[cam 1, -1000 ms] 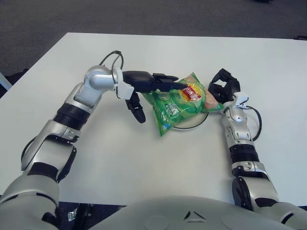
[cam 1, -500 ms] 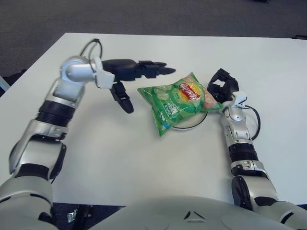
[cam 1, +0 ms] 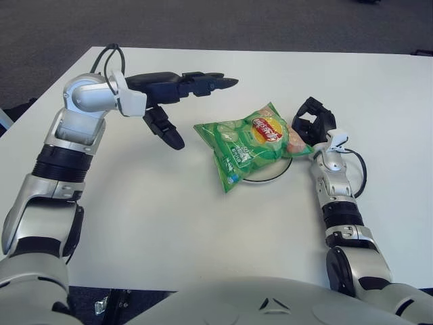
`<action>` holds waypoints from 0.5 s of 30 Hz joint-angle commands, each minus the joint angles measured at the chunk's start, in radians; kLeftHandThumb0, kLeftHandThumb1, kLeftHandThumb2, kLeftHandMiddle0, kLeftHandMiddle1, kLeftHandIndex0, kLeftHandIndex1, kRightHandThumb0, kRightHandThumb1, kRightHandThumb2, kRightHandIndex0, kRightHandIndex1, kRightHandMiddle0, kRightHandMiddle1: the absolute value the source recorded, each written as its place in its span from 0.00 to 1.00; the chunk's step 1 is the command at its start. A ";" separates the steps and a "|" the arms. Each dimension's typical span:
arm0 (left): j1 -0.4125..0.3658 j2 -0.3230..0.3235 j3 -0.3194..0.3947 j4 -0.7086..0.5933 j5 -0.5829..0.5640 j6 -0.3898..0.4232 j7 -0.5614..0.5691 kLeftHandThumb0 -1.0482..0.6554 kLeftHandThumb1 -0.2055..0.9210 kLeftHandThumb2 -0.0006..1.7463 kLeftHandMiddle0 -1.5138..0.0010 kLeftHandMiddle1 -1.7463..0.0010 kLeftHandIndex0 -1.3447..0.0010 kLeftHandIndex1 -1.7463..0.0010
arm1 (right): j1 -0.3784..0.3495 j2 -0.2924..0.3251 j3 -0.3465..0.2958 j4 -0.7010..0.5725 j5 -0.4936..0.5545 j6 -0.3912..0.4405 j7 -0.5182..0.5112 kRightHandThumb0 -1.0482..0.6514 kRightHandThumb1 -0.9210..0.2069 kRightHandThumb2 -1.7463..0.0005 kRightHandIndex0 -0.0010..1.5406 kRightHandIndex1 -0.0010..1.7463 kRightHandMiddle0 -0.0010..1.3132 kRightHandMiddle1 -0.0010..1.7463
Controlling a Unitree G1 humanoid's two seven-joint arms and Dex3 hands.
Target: Put the snack into the plate.
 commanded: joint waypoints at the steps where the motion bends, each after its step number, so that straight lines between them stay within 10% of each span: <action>1: 0.028 -0.020 0.033 0.000 -0.072 0.066 -0.006 0.01 0.95 0.13 1.00 1.00 1.00 1.00 | 0.082 0.019 -0.006 0.052 0.010 -0.009 0.004 0.31 0.64 0.16 0.86 1.00 0.54 1.00; 7: 0.052 -0.022 0.083 0.110 -0.050 0.056 0.028 0.03 0.98 0.14 1.00 1.00 0.97 0.99 | 0.083 0.019 -0.006 0.052 0.006 -0.008 -0.003 0.31 0.64 0.16 0.86 1.00 0.54 1.00; 15: 0.112 -0.093 0.129 0.170 0.037 -0.010 0.196 0.03 0.99 0.20 0.93 0.97 1.00 0.73 | 0.086 0.023 -0.006 0.047 0.009 -0.006 0.001 0.30 0.64 0.16 0.86 1.00 0.55 1.00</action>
